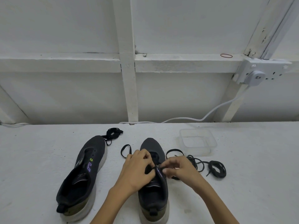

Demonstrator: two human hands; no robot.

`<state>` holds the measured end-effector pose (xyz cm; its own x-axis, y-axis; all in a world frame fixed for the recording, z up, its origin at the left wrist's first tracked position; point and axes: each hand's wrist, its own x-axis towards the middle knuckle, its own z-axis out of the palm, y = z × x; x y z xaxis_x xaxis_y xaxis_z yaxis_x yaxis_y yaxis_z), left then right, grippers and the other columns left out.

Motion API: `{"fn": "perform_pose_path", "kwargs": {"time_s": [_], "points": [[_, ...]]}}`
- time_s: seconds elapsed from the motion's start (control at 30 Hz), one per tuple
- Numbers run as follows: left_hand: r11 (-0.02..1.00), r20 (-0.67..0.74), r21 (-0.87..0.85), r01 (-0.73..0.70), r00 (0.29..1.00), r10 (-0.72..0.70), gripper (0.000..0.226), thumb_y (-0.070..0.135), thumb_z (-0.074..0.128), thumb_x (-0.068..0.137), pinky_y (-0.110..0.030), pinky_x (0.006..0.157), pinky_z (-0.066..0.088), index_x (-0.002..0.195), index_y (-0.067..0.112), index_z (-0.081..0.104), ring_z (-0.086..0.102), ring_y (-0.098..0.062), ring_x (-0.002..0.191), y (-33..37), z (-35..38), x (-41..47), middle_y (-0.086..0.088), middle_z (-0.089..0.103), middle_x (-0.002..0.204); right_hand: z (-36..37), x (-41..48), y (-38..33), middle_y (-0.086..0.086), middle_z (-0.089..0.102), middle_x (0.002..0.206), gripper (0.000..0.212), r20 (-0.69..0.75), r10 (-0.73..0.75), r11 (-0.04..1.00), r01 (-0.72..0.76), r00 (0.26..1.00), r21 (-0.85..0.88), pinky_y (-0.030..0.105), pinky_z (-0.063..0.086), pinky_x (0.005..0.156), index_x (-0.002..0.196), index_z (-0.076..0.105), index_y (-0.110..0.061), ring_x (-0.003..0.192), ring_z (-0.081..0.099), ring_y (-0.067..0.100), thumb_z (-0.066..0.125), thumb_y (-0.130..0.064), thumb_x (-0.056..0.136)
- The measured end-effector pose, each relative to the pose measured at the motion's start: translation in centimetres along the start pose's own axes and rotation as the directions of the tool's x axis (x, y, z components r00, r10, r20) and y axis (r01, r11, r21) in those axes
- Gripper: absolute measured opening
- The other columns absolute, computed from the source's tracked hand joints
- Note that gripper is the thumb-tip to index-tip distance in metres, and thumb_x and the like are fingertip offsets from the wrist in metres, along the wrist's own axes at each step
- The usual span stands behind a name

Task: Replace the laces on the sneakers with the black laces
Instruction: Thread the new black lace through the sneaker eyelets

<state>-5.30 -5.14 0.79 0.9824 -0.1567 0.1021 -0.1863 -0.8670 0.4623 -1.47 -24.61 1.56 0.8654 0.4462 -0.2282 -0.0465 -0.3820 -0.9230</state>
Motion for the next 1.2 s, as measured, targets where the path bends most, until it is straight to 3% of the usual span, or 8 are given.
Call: {"fn": "perform_pose_path", "kwargs": {"time_s": [0.17, 0.3, 0.47, 0.6, 0.83, 0.97, 1.1, 1.2], "points": [[0.996, -0.005, -0.07, 0.06, 0.998, -0.061, 0.023, 0.048, 0.065, 0.082, -0.022, 0.089, 0.03, 0.099, 0.033, 0.071, 0.039, 0.001, 0.1, 0.0, 0.1, -0.2, 0.023, 0.046, 0.107, 0.7, 0.0, 0.3, -0.005, 0.064, 0.062, 0.008, -0.027, -0.043, 0.999, 0.043, 0.999, -0.013, 0.017, 0.043, 0.055, 0.09, 0.076, -0.005, 0.054, 0.053, 0.003, 0.07, -0.004, 0.085], [0.993, -0.074, -0.078, 0.084, 0.993, -0.09, 0.015, 0.042, 0.065, 0.084, -0.021, 0.085, 0.034, 0.091, 0.032, 0.072, 0.04, -0.001, 0.099, 0.4, 0.7, -0.4, 0.023, 0.048, 0.104, 1.1, 0.0, 0.1, -0.001, 0.069, 0.07, 0.006, -0.054, -0.078, 0.996, 0.075, 0.996, -0.053, 0.022, 0.048, 0.058, 0.089, 0.076, -0.008, 0.058, 0.056, 0.001, 0.072, -0.011, 0.085], [0.992, -0.114, -0.117, 0.044, 0.992, -0.058, 0.012, 0.041, 0.065, 0.084, -0.023, 0.087, 0.034, 0.087, 0.03, 0.067, 0.043, 0.001, 0.098, 0.2, 1.1, -0.7, 0.024, 0.048, 0.1, 1.2, -0.6, 0.0, 0.005, 0.071, 0.09, 0.014, -0.04, -0.055, 0.998, 0.056, 0.998, 0.013, 0.026, 0.054, 0.061, 0.095, 0.072, -0.021, 0.073, 0.061, 0.01, 0.076, -0.027, 0.083], [0.99, -0.15, -0.133, 0.043, 0.987, -0.063, 0.011, 0.042, 0.067, 0.082, -0.024, 0.091, 0.026, 0.081, 0.031, 0.065, 0.046, 0.004, 0.097, -0.2, 1.5, -0.7, 0.026, 0.051, 0.096, 1.7, -0.5, -0.3, 0.006, 0.064, 0.08, 0.022, -0.071, -0.003, 0.998, 0.007, 0.997, 0.063, 0.034, 0.055, 0.061, 0.093, 0.069, -0.019, 0.069, 0.059, 0.011, 0.069, -0.027, 0.073], [0.925, -0.28, -0.352, 0.139, 0.928, -0.246, 0.01, 0.034, 0.074, 0.073, -0.043, 0.085, 0.049, 0.071, 0.03, 0.064, 0.058, -0.006, 0.09, 0.1, 3.0, -1.2, 0.024, 0.059, 0.098, 1.4, -0.5, -0.9, 0.002, 0.061, 0.076, 0.03, -0.054, 0.015, 0.998, -0.011, 0.998, 0.068, 0.034, 0.058, 0.063, 0.098, 0.067, -0.017, 0.067, 0.059, 0.005, 0.059, -0.022, 0.07], [0.915, -0.306, -0.363, 0.177, 0.905, -0.296, 0.016, 0.023, 0.08, 0.075, -0.038, 0.08, 0.051, 0.073, 0.03, 0.065, 0.06, -0.008, 0.09, 0.5, 3.6, -1.5, 0.026, 0.057, 0.101, 1.6, -0.6, -0.9, 0.006, 0.06, 0.075, 0.02, -0.083, -0.019, 1.0, 0.02, 0.996, 0.017, 0.038, 0.061, 0.063, 0.095, 0.067, -0.018, 0.066, 0.06, 0.01, 0.06, -0.012, 0.078], [0.922, -0.344, -0.351, 0.16, 0.894, -0.286, 0.017, 0.018, 0.08, 0.075, -0.031, 0.074, 0.052, 0.075, 0.028, 0.067, 0.061, -0.006, 0.087, 0.7, 3.7, -1.8, 0.027, 0.057, 0.101, 2.1, -0.8, -0.8, 0.011, 0.062, 0.074, 0.024, -0.141, -0.074, 0.995, 0.063, 0.987, -0.081, 0.046, 0.06, 0.062, 0.089, 0.069, -0.024, 0.06, 0.063, 0.024, 0.057, -0.005, 0.08], [0.912, -0.353, -0.379, 0.159, 0.886, -0.301, 0.018, 0.013, 0.081, 0.075, -0.014, 0.072, 0.046, 0.074, 0.025, 0.068, 0.06, 0.0, 0.088, 0.2, 3.5, -1.9, 0.026, 0.058, 0.101, 2.5, -0.7, -0.4, 0.006, 0.062, 0.07, 0.032, -0.175, -0.099, 0.983, 0.068, 0.98, -0.172, 0.046, 0.057, 0.061, 0.087, 0.069, -0.029, 0.059, 0.062, 0.023, 0.053, -0.002, 0.079]]}}
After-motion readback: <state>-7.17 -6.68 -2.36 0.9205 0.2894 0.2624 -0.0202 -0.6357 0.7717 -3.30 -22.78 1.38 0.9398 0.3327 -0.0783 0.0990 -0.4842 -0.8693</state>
